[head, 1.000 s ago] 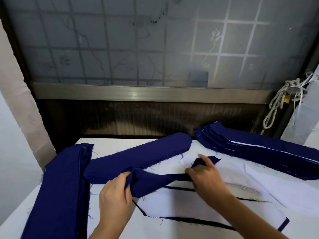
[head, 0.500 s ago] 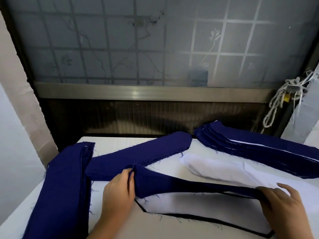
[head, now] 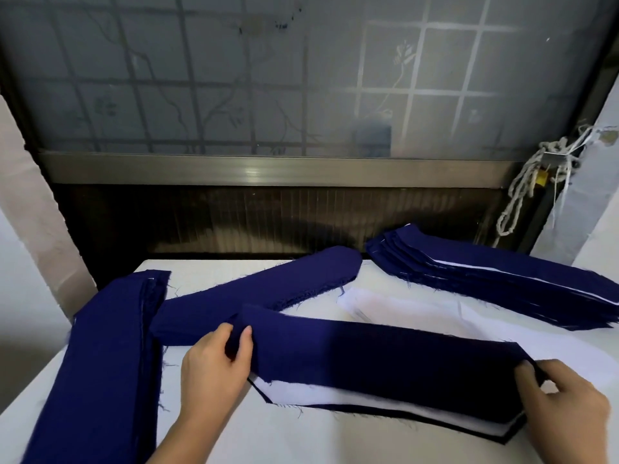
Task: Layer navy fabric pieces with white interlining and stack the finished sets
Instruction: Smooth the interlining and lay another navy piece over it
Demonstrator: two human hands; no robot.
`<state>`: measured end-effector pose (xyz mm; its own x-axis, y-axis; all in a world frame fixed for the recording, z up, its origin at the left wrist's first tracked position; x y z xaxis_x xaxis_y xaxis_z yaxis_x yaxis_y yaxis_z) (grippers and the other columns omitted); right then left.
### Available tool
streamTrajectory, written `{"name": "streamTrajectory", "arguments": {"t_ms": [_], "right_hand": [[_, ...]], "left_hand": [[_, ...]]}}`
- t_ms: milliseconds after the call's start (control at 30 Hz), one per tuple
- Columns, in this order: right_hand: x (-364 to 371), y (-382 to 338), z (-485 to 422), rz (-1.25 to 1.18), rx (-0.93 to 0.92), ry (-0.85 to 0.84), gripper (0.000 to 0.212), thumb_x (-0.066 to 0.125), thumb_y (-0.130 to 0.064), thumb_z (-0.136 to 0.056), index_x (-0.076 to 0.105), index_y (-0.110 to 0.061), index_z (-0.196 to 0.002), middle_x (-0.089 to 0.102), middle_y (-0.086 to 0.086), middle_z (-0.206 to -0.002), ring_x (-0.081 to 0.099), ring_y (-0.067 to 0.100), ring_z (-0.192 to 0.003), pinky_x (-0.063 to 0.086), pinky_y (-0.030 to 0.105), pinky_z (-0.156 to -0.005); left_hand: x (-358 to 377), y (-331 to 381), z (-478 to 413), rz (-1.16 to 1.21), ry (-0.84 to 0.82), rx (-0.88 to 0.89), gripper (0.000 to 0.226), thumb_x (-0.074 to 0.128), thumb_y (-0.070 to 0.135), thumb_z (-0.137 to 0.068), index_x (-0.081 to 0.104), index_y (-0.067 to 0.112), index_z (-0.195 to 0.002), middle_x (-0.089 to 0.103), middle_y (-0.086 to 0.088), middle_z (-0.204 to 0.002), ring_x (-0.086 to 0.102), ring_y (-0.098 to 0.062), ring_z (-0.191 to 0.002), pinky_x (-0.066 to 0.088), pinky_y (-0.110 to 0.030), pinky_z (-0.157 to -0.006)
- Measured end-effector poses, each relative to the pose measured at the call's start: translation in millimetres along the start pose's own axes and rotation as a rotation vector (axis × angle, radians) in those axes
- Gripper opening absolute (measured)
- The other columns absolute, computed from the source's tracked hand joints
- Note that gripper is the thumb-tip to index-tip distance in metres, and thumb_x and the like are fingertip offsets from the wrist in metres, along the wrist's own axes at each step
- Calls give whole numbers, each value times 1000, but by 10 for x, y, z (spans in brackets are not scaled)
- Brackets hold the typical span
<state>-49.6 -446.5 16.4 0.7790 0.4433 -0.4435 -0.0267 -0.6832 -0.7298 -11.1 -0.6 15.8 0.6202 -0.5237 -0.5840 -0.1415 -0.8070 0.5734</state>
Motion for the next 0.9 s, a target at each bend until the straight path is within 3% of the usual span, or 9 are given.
{"name": "streamTrajectory", "arguments": {"t_ms": [133, 233, 367, 533, 900], "right_hand": [[24, 93, -37, 72, 70, -54, 26, 67, -25, -81, 57, -18, -58, 61, 3, -63, 52, 23, -63, 38, 22, -61], [14, 105, -25, 259, 73, -82, 38, 71, -15, -78, 45, -13, -51, 53, 7, -54, 50, 34, -57, 38, 34, -53], [19, 78, 27, 422, 2, -230, 47, 78, -13, -71, 37, -13, -47, 43, 2, -44, 43, 29, -45, 39, 31, -47], [29, 74, 44, 516, -61, -296, 44, 80, -8, -68, 40, -9, -49, 42, 3, -46, 45, 32, -46, 41, 34, -48], [-13, -41, 110, 558, -11, -281, 34, 75, -9, -72, 47, -7, -55, 48, 11, -55, 50, 36, -55, 41, 37, -53]], "left_hand": [[1, -7, 14, -80, -41, 15, 44, 71, 19, -86, 41, 13, -54, 40, 5, -45, 43, -16, -42, 35, -31, -39], [28, -42, 14, -89, -93, -23, 42, 71, 18, -84, 42, 14, -53, 41, 4, -44, 44, -16, -43, 36, -31, -41], [108, -119, 1, -122, -185, -113, 33, 67, 26, -86, 50, 22, -58, 50, 6, -50, 51, -12, -54, 37, -29, -49], [125, -93, 2, -203, -242, -69, 11, 65, 33, -88, 66, 25, -81, 59, 14, -71, 54, -11, -71, 41, -30, -59], [159, -64, 6, -259, -252, 21, 15, 67, 31, -87, 73, 21, -96, 62, 10, -73, 57, -16, -76, 46, -31, -59]]}}
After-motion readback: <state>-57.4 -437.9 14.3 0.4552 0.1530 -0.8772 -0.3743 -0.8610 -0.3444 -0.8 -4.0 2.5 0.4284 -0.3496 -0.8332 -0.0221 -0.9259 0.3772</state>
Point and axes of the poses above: each hand's wrist, its own z-axis away from the middle knuckle, its own x-axis out of the palm, y = z × x, the point moved 3 cm from there along -z, towards the middle knuckle
